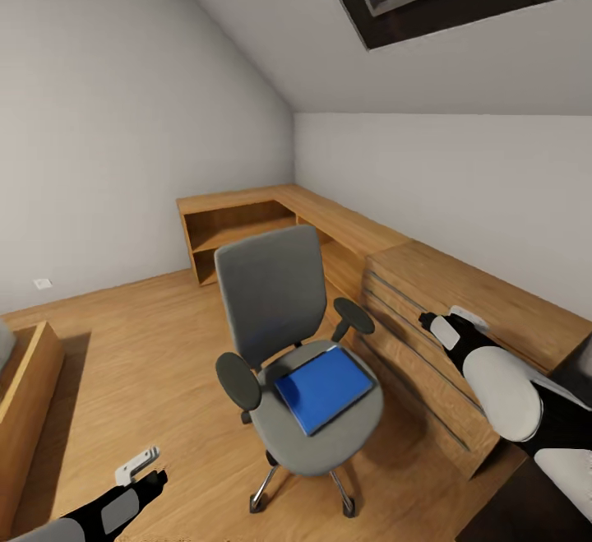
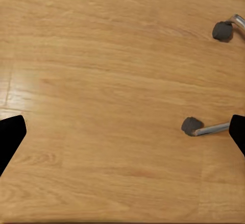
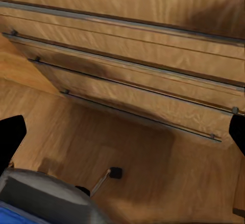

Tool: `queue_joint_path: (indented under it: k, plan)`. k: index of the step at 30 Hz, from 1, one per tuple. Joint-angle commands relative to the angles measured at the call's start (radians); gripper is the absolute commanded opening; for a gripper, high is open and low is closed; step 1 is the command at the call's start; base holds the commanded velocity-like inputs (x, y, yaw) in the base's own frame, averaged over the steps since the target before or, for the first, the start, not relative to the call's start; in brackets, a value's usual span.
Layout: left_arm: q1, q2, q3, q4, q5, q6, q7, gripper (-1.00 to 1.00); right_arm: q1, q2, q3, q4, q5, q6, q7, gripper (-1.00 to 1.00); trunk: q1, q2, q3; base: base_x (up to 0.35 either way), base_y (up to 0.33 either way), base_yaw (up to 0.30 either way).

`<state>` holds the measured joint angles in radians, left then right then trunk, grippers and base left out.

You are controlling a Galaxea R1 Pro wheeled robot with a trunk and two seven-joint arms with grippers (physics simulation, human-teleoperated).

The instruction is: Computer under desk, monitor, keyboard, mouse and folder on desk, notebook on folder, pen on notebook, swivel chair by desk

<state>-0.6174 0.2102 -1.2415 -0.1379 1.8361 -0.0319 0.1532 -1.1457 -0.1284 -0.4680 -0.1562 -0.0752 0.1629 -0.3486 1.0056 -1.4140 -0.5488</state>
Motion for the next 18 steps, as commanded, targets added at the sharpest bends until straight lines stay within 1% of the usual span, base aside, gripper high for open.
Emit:
queue_joint_path:
  k: [1,5,6,12,18]
  plan:
    - [-0.001,-0.001,-0.008,-0.004,0.003,-0.003,0.008,1.0,0.0,0.003,0.006,-0.002,-0.007,0.006,-0.004,1.0,0.0,-0.001,-0.001,0.0,0.0,0.277]
    - [0.0,-0.009,-0.009,-0.003,-0.021,-0.003,0.008,1.0,0.001,0.022,0.006,-0.001,0.005,0.005,-0.005,1.0,0.0,-0.001,-0.001,0.0,0.0,0.277]
    - [0.0,-0.01,-0.009,-0.003,-0.028,-0.003,0.008,1.0,0.003,0.029,0.006,-0.001,0.019,0.0,-0.004,1.0,0.0,-0.001,-0.001,0.0,0.0,0.277]
    - [0.0,-0.015,-0.009,-0.003,-0.038,-0.003,0.008,1.0,0.013,0.063,0.005,0.001,0.093,-0.06,-0.006,1.0,0.0,-0.001,-0.001,0.0,0.0,0.277]
    - [0.001,-0.026,-0.009,-0.003,-0.041,-0.003,0.008,1.0,0.015,0.076,0.005,0.003,0.116,-0.084,-0.006,1.0,0.0,-0.001,-0.001,0.0,0.0,0.277]
